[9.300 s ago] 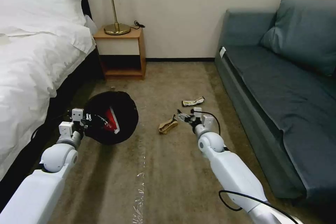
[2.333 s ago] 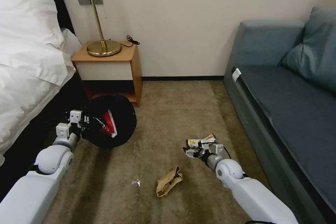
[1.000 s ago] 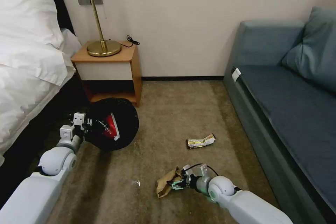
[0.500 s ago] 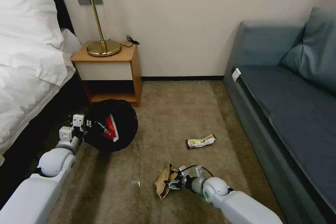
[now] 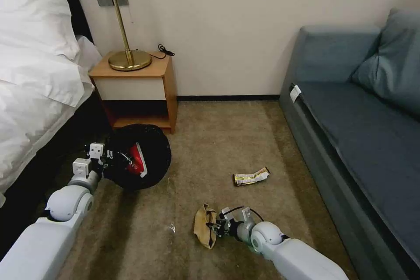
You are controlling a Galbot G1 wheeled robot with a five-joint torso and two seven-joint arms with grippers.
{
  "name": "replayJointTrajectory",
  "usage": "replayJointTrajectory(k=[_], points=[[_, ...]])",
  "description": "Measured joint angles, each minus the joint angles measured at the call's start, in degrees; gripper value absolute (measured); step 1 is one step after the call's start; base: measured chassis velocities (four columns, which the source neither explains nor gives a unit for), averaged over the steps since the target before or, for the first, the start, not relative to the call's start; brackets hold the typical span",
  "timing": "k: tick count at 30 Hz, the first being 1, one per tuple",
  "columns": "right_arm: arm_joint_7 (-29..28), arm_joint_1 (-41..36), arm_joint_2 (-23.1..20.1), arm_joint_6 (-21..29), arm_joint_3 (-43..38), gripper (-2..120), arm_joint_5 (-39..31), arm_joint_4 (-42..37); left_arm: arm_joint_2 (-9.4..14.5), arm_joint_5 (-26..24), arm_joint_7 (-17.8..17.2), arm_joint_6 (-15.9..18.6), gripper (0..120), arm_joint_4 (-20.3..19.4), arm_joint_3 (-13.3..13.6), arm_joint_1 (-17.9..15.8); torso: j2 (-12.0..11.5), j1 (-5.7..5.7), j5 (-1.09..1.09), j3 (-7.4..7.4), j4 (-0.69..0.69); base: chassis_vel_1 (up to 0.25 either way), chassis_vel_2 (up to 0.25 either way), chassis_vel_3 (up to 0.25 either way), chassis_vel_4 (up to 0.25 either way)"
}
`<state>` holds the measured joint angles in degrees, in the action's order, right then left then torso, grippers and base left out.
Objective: Pick up the trash bin, then pick up the garbage on the floor and place it into the trash bin.
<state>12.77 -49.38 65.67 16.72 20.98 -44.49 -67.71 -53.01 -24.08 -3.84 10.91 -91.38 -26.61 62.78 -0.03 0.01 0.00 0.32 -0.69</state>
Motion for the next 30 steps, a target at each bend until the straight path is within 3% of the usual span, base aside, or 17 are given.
replayJointTrajectory(k=[17, 30], points=[[0.0, -0.2, -0.7, 0.3, -1.2, 0, -0.3, -2.1, 0.4, -0.3, 0.0, -0.1, 1, 0.3, 0.2, -0.5, 0.0, 0.00, 0.00, 0.00, 0.00, 0.000, 0.000, 0.000, 0.000], [0.0, 0.2, -2.0, 0.4, -7.3, 0, -0.6, -7.9, -0.4, -0.5, 0.1, -0.2, 1, 0.9, 0.4, -0.8, 0.0, 0.00, 0.01, 0.00, 0.00, 0.000, 0.000, 0.000, 0.000]])
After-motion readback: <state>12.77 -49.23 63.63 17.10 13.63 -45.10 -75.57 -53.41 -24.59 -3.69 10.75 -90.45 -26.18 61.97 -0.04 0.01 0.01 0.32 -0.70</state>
